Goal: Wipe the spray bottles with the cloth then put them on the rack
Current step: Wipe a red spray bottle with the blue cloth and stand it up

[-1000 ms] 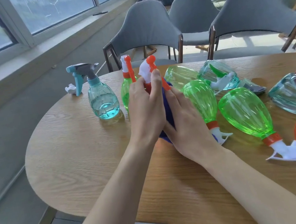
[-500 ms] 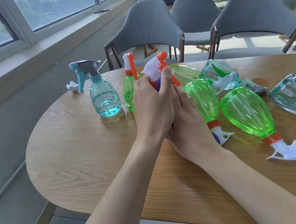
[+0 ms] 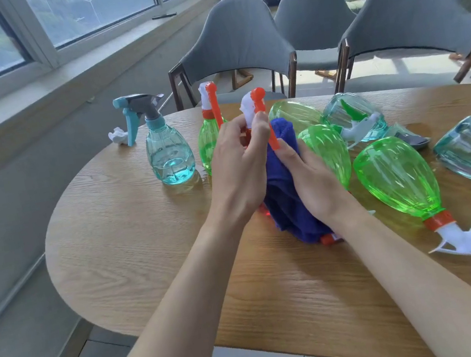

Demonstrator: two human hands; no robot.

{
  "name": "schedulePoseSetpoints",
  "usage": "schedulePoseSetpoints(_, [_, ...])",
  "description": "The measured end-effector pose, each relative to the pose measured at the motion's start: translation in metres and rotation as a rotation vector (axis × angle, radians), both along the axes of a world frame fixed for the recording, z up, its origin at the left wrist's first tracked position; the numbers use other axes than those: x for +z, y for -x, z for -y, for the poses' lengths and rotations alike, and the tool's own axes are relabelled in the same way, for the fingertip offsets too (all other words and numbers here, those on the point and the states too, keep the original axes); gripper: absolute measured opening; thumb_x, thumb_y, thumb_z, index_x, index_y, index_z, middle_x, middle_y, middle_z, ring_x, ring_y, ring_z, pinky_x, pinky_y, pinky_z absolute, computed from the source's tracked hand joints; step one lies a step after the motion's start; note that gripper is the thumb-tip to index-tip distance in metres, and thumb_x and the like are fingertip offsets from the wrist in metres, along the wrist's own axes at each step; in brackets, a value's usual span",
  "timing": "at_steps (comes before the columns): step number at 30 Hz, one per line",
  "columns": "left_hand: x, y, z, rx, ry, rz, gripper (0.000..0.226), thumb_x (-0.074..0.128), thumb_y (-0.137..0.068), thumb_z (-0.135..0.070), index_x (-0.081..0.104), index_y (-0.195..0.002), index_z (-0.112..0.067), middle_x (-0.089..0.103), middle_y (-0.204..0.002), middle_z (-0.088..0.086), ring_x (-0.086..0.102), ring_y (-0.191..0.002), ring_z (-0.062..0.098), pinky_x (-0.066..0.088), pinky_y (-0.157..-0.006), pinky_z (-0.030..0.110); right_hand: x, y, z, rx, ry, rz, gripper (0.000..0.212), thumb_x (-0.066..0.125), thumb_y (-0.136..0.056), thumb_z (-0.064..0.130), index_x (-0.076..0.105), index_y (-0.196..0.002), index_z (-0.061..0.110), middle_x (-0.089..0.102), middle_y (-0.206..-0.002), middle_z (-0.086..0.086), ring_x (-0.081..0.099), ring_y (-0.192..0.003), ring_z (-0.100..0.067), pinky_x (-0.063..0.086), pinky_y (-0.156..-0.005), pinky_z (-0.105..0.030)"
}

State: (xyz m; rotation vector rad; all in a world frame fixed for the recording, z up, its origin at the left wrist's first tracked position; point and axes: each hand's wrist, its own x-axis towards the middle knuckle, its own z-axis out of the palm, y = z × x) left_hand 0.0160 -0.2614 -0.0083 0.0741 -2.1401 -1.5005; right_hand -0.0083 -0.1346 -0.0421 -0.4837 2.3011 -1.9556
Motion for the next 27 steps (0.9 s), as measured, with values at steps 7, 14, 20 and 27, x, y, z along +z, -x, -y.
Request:
schedulePoseSetpoints(7, [0.001,0.004,-0.001,0.04,-0.18,-0.002,0.044,0.039,-0.103,-0.057,0.048,-0.08,-0.022,0.046,-0.078,0.002,0.045,-0.073,0.018,0.042,-0.071,0.049,-0.009,-0.019,0.01,-0.005,-0.344,-0.466,0.051,0.059,-0.104,0.041,0.044,-0.151,0.028,0.052,-0.141,0.008,0.05,-0.127,-0.003,0.038,-0.108,-0.018])
schedulePoseSetpoints(14, [0.003,-0.004,-0.009,-0.012,-0.193,-0.043,0.046,0.038,-0.106,-0.052,0.056,-0.084,-0.015,0.052,-0.084,0.002,0.05,-0.077,0.013,0.043,-0.074,0.034,0.007,-0.014,0.001,-0.02,0.016,0.018,0.033,0.053,-0.106,0.059,0.065,-0.115,0.03,0.075,-0.104,0.003,0.071,-0.1,-0.014,0.053,-0.1,-0.044])
schedulePoseSetpoints(20, [0.02,-0.006,-0.006,0.048,-0.411,-0.051,0.043,0.036,-0.114,-0.045,0.056,-0.093,-0.014,0.053,-0.081,0.008,0.05,-0.068,0.016,0.045,-0.062,0.031,-0.001,-0.025,0.004,-0.075,-0.324,-0.552,0.055,0.062,-0.104,0.045,0.048,-0.15,0.02,0.059,-0.131,0.003,0.058,-0.118,-0.013,0.045,-0.103,-0.026])
schedulePoseSetpoints(27, [0.024,-0.008,-0.008,0.009,-0.492,-0.07,0.042,0.04,-0.112,-0.047,0.062,-0.093,-0.018,0.057,-0.081,0.004,0.056,-0.077,0.018,0.047,-0.072,0.038,0.016,-0.02,-0.007,0.035,0.111,0.047,0.031,0.068,-0.097,0.058,0.068,-0.113,0.031,0.075,-0.102,-0.006,0.072,-0.094,-0.036,0.059,-0.093,-0.061])
